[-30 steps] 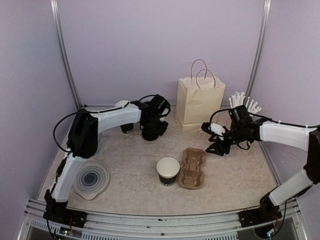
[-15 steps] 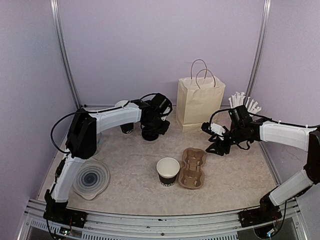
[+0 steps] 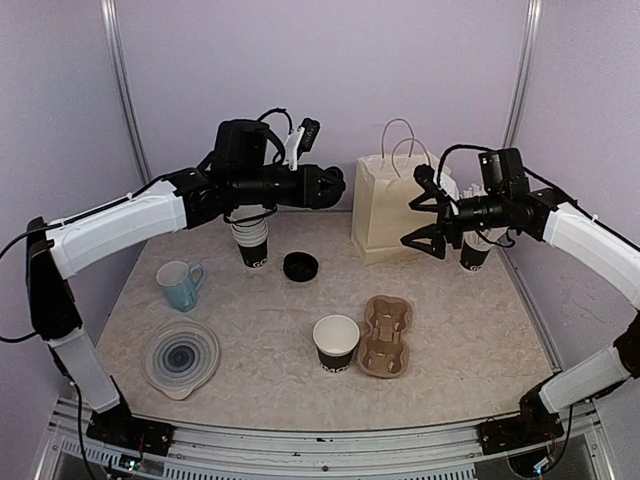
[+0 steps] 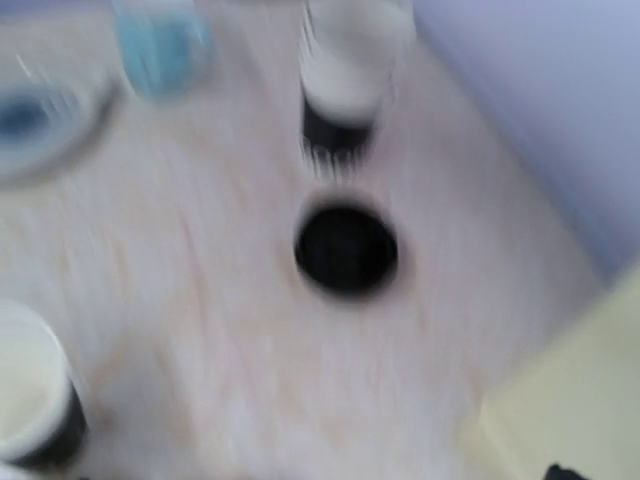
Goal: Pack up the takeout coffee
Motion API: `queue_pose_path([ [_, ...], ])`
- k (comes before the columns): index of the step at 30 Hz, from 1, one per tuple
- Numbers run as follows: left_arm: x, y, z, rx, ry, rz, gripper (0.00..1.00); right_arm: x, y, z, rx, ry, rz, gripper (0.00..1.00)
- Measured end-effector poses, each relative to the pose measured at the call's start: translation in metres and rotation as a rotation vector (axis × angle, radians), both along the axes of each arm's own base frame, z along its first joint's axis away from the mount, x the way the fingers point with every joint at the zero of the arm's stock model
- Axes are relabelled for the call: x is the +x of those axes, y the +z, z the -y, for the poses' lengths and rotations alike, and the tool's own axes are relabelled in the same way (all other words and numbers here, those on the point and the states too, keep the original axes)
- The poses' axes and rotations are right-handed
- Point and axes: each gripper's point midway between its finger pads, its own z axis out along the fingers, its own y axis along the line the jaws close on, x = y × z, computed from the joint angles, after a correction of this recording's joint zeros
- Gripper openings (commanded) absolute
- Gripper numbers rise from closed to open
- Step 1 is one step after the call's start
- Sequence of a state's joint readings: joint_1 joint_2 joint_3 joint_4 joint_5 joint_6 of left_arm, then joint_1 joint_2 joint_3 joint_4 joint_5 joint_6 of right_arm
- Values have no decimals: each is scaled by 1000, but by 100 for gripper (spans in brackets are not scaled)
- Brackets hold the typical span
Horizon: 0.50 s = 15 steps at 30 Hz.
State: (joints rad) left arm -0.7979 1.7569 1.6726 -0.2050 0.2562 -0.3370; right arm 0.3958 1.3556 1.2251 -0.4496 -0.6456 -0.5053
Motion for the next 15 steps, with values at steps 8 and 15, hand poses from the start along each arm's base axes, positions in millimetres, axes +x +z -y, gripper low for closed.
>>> queue_pose_path([
  [8,-59,27,-1,-371,-236,-97,0,-20,64,-22,153,143,37,100],
  [15,-79,27,-6,-534,-344,-208,0,-38,72,-59,178,262,14,99],
])
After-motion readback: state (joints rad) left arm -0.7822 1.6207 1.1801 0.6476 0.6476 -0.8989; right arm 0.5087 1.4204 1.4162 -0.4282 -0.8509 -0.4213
